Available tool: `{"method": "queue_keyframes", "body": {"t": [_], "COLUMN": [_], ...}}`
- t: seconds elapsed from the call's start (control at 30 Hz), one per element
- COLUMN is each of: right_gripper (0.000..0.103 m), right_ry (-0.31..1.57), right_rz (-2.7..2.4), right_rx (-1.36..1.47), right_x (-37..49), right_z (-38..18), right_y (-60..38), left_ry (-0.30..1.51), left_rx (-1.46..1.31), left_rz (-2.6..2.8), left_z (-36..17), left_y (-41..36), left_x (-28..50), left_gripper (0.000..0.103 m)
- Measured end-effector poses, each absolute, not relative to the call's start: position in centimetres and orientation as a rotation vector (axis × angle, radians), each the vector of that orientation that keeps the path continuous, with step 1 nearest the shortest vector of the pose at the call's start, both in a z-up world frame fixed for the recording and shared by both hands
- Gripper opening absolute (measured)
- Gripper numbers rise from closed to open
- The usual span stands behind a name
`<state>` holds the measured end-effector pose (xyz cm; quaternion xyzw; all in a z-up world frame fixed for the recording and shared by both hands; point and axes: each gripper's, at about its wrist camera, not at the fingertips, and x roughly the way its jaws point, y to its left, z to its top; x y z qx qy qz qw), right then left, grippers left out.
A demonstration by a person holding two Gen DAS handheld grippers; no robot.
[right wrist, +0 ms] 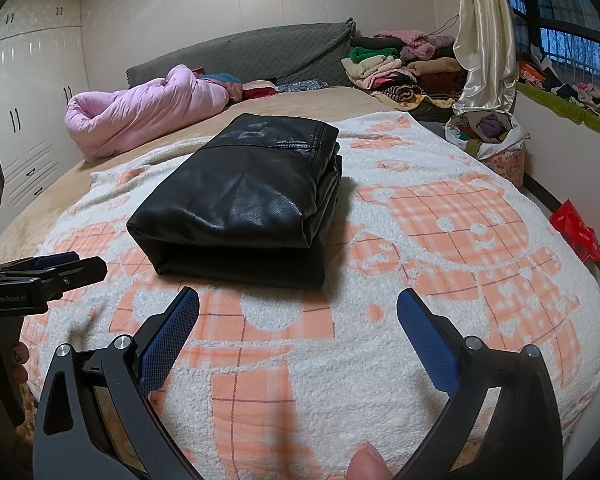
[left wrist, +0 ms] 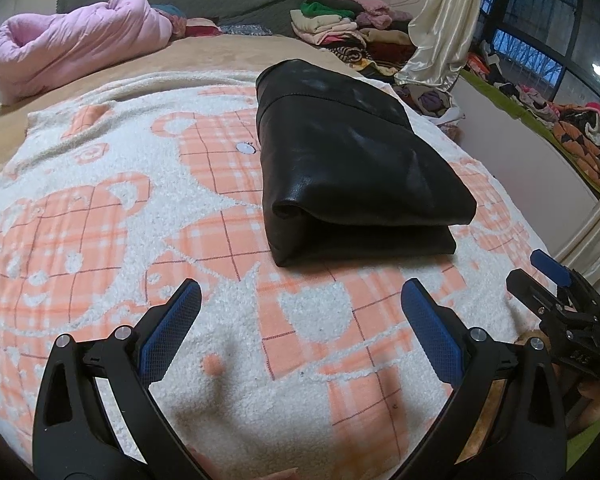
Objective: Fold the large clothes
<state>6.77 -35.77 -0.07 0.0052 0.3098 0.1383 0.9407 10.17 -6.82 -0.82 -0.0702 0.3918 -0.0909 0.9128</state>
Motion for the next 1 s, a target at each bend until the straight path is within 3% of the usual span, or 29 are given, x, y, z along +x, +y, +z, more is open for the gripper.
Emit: {"method": "queue_keyframes", "body": {"t": [1.0], "right_gripper": [0.099], "right_ry": [0.632], "right_rz": [0.281], "right_rx": [-0.004], "right_x": [6.92], "right_z": [-0.38], "right_y": [-35.82], "left_ry": [0.805], "left_rx": [-0.116], "left_rz": [-0.194], "left_z": [-0.56], "left_y": [-7.18], "left_x": [10.01], "left_gripper": [0.094]}}
